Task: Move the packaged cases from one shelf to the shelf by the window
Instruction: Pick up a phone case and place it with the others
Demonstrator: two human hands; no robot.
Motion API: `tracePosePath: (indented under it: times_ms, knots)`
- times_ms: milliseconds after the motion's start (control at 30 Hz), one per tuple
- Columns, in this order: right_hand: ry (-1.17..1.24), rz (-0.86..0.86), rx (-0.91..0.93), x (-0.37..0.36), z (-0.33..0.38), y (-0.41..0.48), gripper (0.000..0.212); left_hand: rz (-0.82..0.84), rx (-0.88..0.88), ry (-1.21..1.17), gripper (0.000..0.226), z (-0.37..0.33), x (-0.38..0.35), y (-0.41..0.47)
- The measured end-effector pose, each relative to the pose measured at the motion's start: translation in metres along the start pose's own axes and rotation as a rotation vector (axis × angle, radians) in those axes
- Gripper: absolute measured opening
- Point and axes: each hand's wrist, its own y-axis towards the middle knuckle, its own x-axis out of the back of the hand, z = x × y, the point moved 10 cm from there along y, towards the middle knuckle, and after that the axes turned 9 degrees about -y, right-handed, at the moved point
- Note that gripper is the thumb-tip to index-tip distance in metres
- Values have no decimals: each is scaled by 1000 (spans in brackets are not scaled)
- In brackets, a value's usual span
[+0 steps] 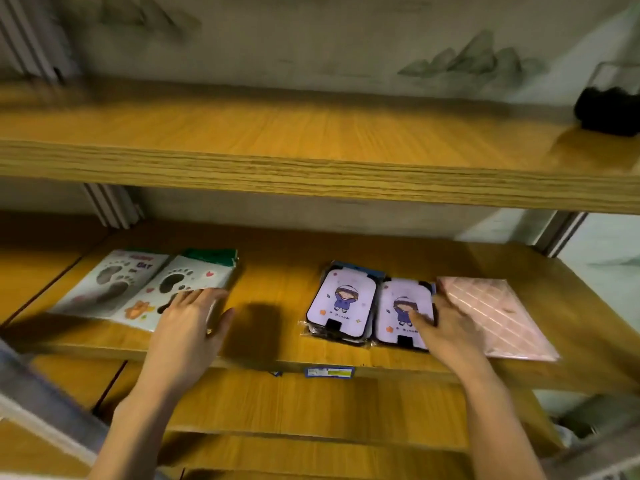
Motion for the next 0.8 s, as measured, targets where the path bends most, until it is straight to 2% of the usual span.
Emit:
tracePosePath:
  times_ms: [100, 300, 500, 667, 800]
  knots:
    - [-24, -84, 123, 12, 22, -3, 55, -14, 26, 17, 35, 1, 3, -7]
    - [-56, -68, 438, 12, 105, -24, 49, -84, 75, 83, 31, 19, 29, -32]
    - [-2, 40, 800, -20, 214, -79, 42, -185, 213, -28, 30, 72, 81, -77]
    - [-20, 140, 1020, -54, 299, -137, 40, -296, 317, 55, 18, 114, 139, -129]
    - [-10, 218, 1157, -84, 361, -186, 42, -413, 433, 128, 24, 156, 191, -170]
